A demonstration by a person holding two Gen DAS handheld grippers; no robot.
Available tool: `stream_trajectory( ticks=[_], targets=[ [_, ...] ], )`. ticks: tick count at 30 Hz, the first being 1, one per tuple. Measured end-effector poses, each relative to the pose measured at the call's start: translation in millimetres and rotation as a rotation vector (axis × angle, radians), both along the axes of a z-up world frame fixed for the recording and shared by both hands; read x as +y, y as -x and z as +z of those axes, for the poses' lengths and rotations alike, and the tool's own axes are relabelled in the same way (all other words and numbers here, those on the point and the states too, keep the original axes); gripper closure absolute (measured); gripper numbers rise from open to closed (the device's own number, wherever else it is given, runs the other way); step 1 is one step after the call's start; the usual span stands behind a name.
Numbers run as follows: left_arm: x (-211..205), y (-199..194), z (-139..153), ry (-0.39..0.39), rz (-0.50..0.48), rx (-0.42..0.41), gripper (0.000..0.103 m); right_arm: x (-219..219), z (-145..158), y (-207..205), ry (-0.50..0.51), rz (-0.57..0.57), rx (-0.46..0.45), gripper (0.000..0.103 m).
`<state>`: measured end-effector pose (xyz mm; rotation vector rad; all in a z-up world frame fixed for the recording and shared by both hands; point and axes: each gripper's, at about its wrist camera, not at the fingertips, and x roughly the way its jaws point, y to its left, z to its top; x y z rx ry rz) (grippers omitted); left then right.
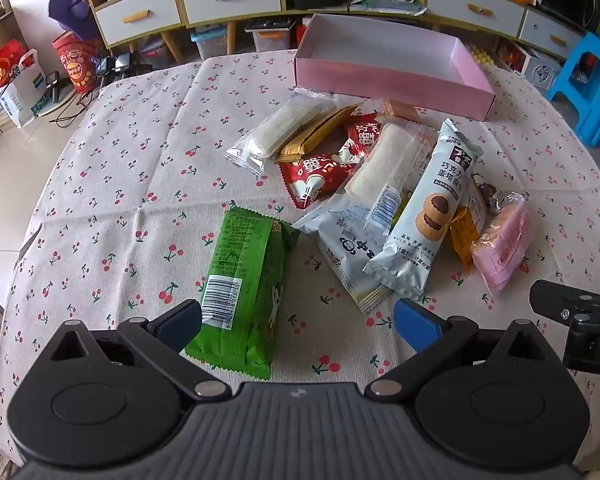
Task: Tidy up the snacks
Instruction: 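Move both tools toward the snack pile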
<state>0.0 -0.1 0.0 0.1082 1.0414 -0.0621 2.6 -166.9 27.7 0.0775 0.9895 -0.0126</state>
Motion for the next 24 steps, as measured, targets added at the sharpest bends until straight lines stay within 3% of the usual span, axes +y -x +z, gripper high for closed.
stream_trajectory(
  ticks=[24],
  targets=[
    [-1.5, -0.5, -0.6, -0.002, 0.002, 0.004, 0.0, 0.5, -3.4, -0.1, -0.005, -0.001, 0.012, 0.0]
  ],
)
